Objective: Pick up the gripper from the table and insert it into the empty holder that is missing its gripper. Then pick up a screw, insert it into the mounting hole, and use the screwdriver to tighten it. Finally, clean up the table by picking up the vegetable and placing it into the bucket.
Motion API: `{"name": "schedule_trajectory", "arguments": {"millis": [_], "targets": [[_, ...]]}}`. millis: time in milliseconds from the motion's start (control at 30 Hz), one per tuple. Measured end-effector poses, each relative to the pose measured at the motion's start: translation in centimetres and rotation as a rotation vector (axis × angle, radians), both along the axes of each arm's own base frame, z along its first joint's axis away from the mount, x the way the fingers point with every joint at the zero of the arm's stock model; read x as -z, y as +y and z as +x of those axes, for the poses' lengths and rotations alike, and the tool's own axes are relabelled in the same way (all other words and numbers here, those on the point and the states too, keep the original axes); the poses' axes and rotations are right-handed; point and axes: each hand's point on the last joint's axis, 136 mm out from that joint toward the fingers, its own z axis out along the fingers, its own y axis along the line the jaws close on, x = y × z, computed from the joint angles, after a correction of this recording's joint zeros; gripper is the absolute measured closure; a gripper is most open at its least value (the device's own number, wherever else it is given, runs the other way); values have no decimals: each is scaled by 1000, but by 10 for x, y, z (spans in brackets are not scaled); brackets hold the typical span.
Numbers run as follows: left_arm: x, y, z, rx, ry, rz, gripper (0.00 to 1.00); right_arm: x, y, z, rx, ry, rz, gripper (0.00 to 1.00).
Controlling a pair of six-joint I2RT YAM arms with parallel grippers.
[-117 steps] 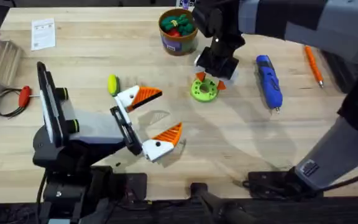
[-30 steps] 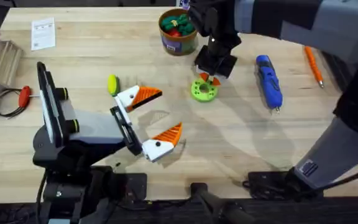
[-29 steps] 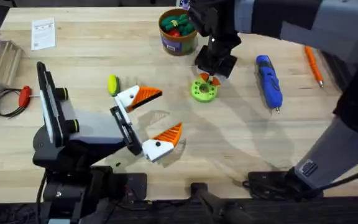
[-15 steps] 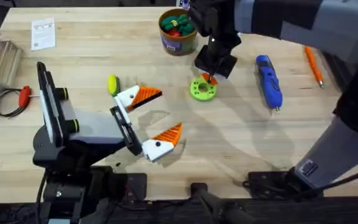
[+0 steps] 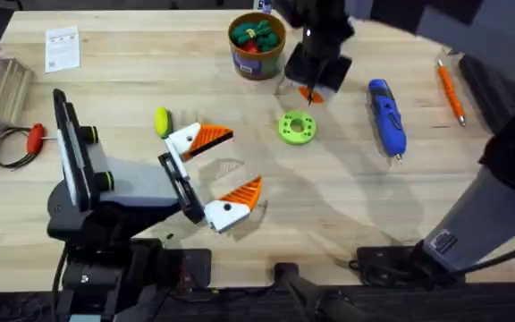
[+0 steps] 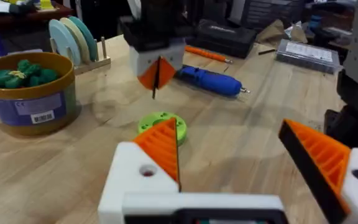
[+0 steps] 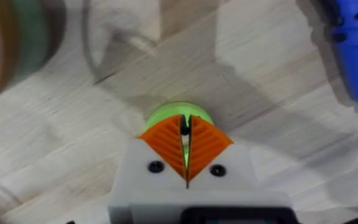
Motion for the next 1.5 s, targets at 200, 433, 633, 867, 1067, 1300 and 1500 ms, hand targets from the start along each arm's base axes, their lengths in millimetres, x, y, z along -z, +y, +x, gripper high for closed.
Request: {"name": "schedule_trajectory", "arguments": {"millis": [200, 433, 633, 867, 1067, 1300, 1500], "targets": [[0, 0, 0, 0, 0, 0, 15, -56, 9, 25, -188, -95, -8, 995], [0, 0, 0, 0, 0, 0, 15, -128, 19, 32, -526, -180, -41, 995], [0, 0, 0, 0, 0, 0, 15, -160, 62, 17, -882, -231, 42, 995], [0, 0, 0, 0, 0, 0, 15, -168, 112, -24, -1270, -213, 167, 996], [0, 0, 0, 0, 0, 0, 15, -166, 136, -56, -1491, -190, 185, 996], [0, 0, 0, 0, 0, 0, 15, -166, 167, -92, -1698, -194, 180, 996], [0, 0, 0, 0, 0, 0, 15, -166, 188, -123, -1839, -194, 177, 996]]}}
